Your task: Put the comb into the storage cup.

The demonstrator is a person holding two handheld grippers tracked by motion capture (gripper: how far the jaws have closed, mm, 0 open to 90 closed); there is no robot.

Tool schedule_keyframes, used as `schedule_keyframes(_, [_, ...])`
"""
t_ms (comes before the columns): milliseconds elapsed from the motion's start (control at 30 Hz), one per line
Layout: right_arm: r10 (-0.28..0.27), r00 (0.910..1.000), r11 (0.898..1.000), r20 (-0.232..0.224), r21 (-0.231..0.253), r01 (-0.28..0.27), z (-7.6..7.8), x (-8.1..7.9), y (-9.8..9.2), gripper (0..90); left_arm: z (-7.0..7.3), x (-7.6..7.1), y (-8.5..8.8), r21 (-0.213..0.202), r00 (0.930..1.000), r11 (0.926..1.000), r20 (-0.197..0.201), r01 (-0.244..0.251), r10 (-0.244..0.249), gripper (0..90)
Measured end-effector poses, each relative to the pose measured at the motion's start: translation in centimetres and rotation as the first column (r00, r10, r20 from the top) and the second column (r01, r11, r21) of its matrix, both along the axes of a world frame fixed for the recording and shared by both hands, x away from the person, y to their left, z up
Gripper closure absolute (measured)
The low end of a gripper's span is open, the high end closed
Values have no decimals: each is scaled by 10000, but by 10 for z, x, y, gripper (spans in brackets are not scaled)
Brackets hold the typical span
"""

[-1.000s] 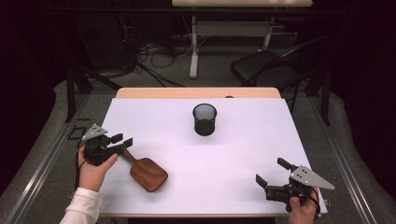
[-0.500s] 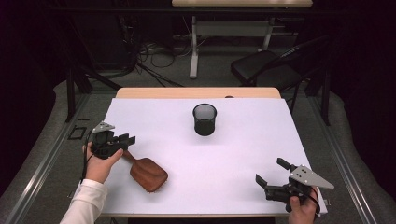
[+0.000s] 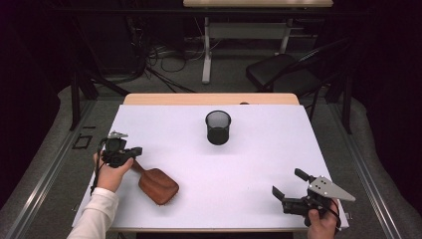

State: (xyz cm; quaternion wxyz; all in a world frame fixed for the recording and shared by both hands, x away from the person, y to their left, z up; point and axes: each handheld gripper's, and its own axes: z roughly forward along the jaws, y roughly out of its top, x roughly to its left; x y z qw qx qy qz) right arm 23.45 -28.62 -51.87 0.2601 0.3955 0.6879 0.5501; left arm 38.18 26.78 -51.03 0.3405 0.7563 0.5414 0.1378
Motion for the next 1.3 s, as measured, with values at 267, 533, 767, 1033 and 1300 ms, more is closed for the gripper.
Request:
schedule_keyframes(267, [-29, 10000, 10000, 35, -9, 29, 0, 1, -1, 3, -10, 6, -5, 635, 9984, 9975, -442, -319, 347, 898])
schedule_keyframes(533, [-4, 10000, 10000, 29, -35, 4, 0, 0, -2, 6, -17, 10, -11, 1155, 9969, 9932, -740, -174, 260, 899])
schedule_keyframes(767, [13, 10000, 10000, -1, -11, -13, 0, 1, -2, 11, -22, 11, -8, 1244, 9945, 9920, -989, -215, 339, 899])
schedule_keyframes(1033, [-2, 10000, 10000, 8, 2, 2, -1, 1, -2, 15, -28, 9, 0, 1200, 9919, 9924, -1196, -288, 433, 899])
schedule_keyframes(1300, [28, 10000, 10000, 3, -36, -28, -1, 1, -2, 22, -30, -4, 8, 1268, 9930, 9913, -1080, -349, 488, 899])
